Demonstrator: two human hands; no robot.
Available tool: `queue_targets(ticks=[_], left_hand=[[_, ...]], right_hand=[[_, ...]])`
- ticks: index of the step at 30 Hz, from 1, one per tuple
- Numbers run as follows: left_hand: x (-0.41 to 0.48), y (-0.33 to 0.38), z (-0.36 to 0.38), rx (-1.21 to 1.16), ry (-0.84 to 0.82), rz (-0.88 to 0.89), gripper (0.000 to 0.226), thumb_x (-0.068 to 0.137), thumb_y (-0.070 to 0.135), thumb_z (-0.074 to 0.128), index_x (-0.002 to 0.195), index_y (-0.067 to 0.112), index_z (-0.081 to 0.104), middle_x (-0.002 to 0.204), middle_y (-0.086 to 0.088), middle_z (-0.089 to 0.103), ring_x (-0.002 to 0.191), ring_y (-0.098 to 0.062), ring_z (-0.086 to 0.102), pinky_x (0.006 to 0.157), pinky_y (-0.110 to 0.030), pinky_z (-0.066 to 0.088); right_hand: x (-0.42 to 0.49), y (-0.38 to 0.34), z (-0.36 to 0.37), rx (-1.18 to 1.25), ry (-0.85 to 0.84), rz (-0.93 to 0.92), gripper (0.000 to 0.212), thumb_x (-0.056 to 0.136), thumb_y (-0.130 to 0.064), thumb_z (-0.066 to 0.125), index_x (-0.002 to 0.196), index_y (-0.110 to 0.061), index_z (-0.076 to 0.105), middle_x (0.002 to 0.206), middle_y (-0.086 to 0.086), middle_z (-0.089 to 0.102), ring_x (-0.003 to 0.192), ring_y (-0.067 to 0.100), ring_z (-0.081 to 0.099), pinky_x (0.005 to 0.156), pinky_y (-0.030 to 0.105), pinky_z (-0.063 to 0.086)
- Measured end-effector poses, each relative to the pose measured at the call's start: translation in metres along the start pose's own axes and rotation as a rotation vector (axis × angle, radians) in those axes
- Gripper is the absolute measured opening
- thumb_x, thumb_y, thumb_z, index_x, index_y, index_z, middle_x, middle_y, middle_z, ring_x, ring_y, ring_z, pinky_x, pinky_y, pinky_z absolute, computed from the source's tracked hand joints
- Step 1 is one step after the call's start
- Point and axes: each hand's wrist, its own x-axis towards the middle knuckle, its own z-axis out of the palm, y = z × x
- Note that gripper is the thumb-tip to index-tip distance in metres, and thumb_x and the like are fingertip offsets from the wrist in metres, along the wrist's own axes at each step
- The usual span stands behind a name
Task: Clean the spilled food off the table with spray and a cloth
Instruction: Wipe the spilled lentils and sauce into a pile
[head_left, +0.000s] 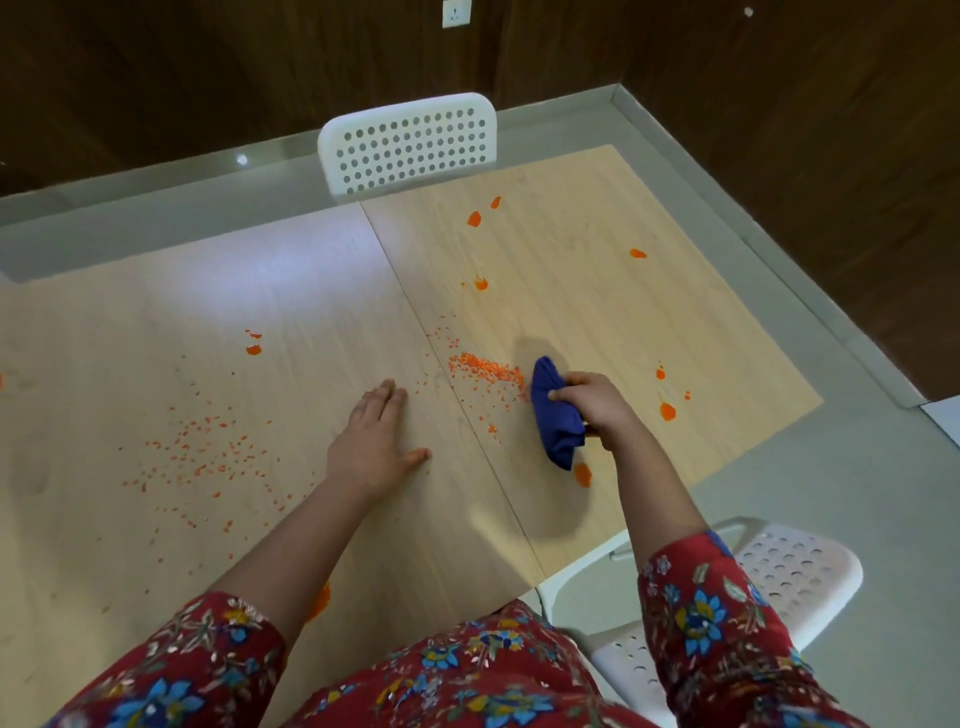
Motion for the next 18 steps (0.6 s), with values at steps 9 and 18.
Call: queue_targets(ticks=[9,18], left_hand=[[0.001,0.001,-0.005,0.020,0.016,0.000,0.093,0.083,0.057,0.062,0.154,0.026,0.011,0.162,0.009,0.005,0.148,-0.014,0.009,0.114,-0.038,0.032],[0.008,-0.013,-0.024,0.043,0.043,-0.033,0.094,0.083,0.048,0.067,0.154,0.029,0.008,0.161,0.012,0.006,0.147,-0.010,0.012,0.112,-0.030,0.030]], right_hand=[[0.031,0.021,0.027,-0.345,0.436,-0.225,0.041,0.098,-0.023,0.047,0.138,-0.019,0.049,0.131,0.011,0.045,0.106,0.034,0.058,0.082,0.033,0.043],[0.041,-0.007,0.071,-0.241,0.447,-0.544,0.037,0.097,-0.017,0.047,0.132,-0.021,0.055,0.127,0.001,0.054,0.113,0.019,0.053,0.081,0.023,0.038]])
